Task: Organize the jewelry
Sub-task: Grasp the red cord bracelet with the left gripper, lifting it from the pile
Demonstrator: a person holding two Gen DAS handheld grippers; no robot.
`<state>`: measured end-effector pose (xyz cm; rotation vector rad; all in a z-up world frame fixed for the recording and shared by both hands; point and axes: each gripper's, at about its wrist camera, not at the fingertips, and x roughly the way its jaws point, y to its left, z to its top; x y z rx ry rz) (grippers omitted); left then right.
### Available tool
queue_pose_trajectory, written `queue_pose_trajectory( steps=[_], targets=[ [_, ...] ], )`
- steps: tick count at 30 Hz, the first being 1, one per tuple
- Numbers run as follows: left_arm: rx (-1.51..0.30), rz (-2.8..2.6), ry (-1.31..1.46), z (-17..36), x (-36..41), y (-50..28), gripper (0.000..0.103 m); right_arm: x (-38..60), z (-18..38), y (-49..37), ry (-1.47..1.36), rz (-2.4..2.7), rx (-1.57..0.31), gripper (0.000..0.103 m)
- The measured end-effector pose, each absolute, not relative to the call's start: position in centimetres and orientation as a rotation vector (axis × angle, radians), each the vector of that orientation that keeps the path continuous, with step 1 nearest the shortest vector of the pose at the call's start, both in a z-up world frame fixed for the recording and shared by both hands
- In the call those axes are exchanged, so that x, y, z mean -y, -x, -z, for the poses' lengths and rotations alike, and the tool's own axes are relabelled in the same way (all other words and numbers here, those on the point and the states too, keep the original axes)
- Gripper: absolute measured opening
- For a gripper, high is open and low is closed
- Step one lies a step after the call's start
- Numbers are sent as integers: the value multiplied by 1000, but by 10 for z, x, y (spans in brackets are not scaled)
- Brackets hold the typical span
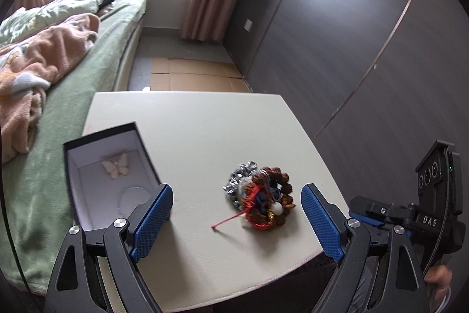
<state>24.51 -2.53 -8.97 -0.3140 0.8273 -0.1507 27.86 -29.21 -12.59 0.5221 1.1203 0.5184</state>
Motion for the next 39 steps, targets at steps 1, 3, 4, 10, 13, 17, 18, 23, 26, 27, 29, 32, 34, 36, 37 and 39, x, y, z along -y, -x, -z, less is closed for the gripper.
queue_pose_trajectory(
  steps=[1, 3, 4, 10, 13, 17, 18, 23, 26, 27, 29, 32, 34, 36, 37, 39],
  targets=[
    [-836, 158, 302, 93, 31, -246, 88, 297, 127, -278, -528, -513, -1117, 82],
    [-855, 173, 291, 100, 39, -247, 79, 305, 130, -276, -538, -501, -1114, 82],
    [-867, 179, 288, 104, 43, -248, 75, 308, 132, -276, -543, -496, -1114, 82],
    [-909, 184, 263, 128, 60, -255, 63, 326, 141, -274, -571, -475, -1116, 82],
    [-928, 190, 253, 141, 65, -261, 60, 331, 142, -272, -572, -475, -1112, 82],
    [-944, 185, 260, 157, 65, -269, 56, 338, 144, -270, -571, -470, -1113, 82],
    [-945, 186, 263, 160, 65, -270, 56, 340, 146, -269, -570, -469, -1116, 82],
    [-963, 195, 265, 175, 65, -274, 47, 345, 154, -269, -575, -459, -1132, 82],
    [-977, 214, 274, 178, 65, -272, 32, 345, 156, -270, -574, -457, -1138, 82],
    [-980, 226, 278, 178, 66, -271, 24, 345, 157, -269, -574, -457, -1139, 82],
    [-987, 235, 283, 178, 67, -269, 22, 343, 157, -270, -575, -459, -1142, 82],
    [-996, 250, 306, 178, 64, -263, 22, 339, 157, -271, -572, -467, -1145, 82],
    [-1004, 254, 305, 180, 64, -260, 11, 336, 157, -271, -567, -473, -1147, 82],
    [-1023, 260, 311, 183, 64, -259, 4, 333, 157, -270, -562, -479, -1151, 82],
    [-1026, 266, 326, 185, 63, -259, 2, 331, 157, -271, -561, -481, -1154, 82],
    [-1026, 277, 345, 187, 62, -257, 1, 329, 158, -270, -559, -483, -1157, 82]
  ],
)
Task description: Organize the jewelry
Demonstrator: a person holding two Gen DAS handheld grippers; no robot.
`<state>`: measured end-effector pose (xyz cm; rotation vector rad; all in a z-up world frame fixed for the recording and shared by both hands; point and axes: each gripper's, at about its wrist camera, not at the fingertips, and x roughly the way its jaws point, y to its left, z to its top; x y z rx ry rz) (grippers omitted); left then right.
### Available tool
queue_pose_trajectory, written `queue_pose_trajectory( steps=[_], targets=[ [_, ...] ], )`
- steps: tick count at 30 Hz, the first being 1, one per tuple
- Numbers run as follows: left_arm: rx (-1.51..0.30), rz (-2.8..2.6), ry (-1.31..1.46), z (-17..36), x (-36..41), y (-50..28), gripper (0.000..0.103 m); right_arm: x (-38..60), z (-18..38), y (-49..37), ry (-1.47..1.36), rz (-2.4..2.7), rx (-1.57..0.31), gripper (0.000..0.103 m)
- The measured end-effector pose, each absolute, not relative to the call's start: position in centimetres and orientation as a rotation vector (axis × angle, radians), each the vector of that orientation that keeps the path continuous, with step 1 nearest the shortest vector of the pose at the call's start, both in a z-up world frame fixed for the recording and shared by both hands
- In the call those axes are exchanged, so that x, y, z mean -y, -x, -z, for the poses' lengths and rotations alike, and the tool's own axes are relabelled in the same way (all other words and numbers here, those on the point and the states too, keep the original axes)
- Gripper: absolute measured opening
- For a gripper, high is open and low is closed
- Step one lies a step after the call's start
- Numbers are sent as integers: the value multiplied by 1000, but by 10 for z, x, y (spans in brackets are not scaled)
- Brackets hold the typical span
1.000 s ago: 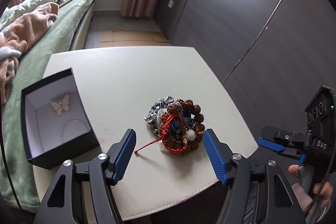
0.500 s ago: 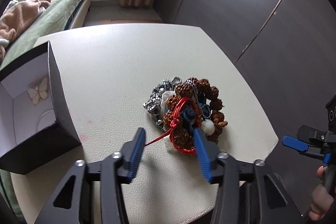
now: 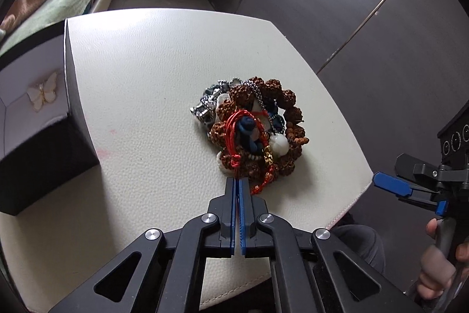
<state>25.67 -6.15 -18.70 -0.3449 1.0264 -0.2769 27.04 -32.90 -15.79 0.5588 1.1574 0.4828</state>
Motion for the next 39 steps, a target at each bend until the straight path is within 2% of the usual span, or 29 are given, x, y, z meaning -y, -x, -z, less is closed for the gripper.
queue_pose_trajectory(
  steps=[8, 23, 32, 39],
  targets=[
    [-975, 276, 377, 172, 54, -247, 0, 323, 158, -269, -545, -482, -1168, 82],
    [-798, 258, 394, 95, 23, -235, 0, 295, 154, -273, -512, -528, -1173, 82],
    [-760, 195, 426, 81, -12, -227, 0, 273, 142, -301, -448, -539, -1146, 81],
    [-749, 151, 453, 81, -40, -223, 0, 249, 156, -331, -342, -535, -1190, 76]
  ],
)
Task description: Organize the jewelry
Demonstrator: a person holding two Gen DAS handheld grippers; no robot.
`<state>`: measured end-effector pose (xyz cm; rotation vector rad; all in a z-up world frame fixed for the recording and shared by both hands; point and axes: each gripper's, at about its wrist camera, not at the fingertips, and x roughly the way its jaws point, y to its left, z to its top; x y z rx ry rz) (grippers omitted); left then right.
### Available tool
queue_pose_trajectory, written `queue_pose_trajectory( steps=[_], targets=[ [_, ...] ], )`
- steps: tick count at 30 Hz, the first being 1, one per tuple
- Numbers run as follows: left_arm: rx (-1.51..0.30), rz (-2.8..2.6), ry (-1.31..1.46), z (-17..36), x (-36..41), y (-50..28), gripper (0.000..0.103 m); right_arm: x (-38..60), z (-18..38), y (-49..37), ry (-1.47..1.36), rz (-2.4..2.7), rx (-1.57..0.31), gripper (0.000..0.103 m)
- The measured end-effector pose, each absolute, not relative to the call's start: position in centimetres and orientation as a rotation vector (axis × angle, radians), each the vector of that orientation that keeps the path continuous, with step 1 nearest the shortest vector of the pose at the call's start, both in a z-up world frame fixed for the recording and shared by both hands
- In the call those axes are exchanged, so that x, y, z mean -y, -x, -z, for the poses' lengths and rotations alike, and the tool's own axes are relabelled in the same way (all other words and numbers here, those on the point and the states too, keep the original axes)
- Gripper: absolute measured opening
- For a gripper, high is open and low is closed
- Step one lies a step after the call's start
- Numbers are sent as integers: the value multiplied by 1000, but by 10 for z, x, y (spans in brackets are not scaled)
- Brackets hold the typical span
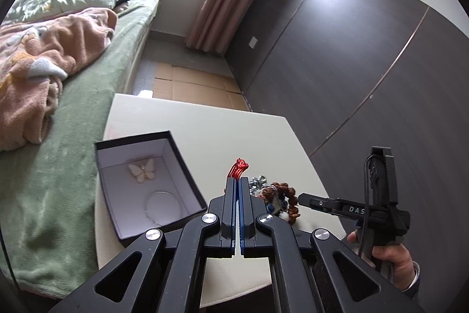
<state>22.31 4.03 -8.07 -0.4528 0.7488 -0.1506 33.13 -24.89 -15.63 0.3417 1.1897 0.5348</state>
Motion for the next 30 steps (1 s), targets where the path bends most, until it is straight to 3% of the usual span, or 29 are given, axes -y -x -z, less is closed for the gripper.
queue_pose_trajectory(
  steps=[7, 10, 11, 12, 20, 30],
  targets=[
    [-752, 129, 484, 85, -61, -219, 0, 227, 168, -346, -213, -546, -1229, 74],
    [-750, 119, 498, 86, -69, -218, 0, 223, 174, -351, -192, -550, -1258, 50],
    [-750, 117, 503, 87, -71, -218, 0, 222, 175, -351, -195, -560, -1268, 34],
    [-749, 115, 507, 87, -74, -218, 0, 222, 175, -349, -196, -564, -1274, 25],
    [-758, 91, 543, 98, -91, -222, 0, 226, 144, -332, -327, -651, -1223, 21],
    [-740, 106, 578, 99, -103, -234, 0, 201, 99, -315, -294, -679, -1151, 21]
  ],
)
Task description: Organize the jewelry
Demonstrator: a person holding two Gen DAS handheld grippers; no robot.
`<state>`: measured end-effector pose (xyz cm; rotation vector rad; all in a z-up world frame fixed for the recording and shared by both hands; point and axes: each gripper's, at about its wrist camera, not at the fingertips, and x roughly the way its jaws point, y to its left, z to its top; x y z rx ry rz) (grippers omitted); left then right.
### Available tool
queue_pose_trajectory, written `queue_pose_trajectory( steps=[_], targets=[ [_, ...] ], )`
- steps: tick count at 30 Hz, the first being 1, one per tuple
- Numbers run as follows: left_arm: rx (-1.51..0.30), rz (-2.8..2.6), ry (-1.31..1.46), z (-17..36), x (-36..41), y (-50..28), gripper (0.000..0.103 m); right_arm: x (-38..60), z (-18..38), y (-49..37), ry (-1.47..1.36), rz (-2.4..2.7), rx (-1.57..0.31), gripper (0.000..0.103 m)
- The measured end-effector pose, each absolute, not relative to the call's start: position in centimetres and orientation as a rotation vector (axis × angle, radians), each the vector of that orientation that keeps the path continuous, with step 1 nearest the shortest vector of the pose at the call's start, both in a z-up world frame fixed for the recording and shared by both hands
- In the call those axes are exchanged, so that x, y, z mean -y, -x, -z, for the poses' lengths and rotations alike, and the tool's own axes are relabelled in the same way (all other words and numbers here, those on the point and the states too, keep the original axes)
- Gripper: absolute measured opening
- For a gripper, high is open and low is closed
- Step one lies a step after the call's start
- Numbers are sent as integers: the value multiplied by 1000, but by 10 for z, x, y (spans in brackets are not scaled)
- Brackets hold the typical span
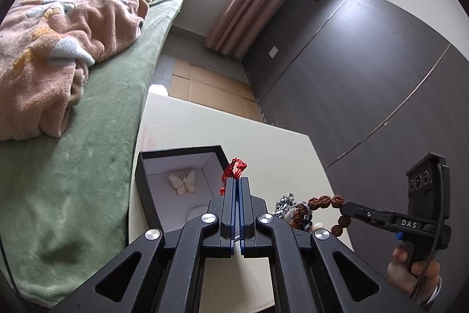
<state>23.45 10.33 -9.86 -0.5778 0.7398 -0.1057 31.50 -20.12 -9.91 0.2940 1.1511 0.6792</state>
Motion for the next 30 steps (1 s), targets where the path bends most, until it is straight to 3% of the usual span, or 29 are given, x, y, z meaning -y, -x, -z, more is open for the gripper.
queue_pose_trajectory(
  steps=[5, 6, 8, 9, 10, 19, 30],
  targets=[
    [-784, 134, 627, 107, -108, -245, 3, 188, 68, -310, -227, -661, -1089, 21],
    [-790, 134, 628, 108, -109, -246, 8, 187, 62, -309, -218, -662, -1078, 21],
    [-793, 129, 637, 110, -110, -245, 38, 182, 49, -306, -198, -662, -1052, 21],
    [-786, 127, 644, 110, -111, -243, 68, 180, 43, -305, -189, -662, -1040, 21],
    [-768, 122, 653, 109, -113, -240, 86, 179, 39, -305, -183, -662, -1032, 21],
    [-712, 60, 677, 102, -140, -213, 88, 142, 18, -300, -139, -708, -1000, 21],
    [-697, 1, 700, 99, -170, -184, 88, 78, 38, -305, -111, -774, -1055, 21]
  ],
)
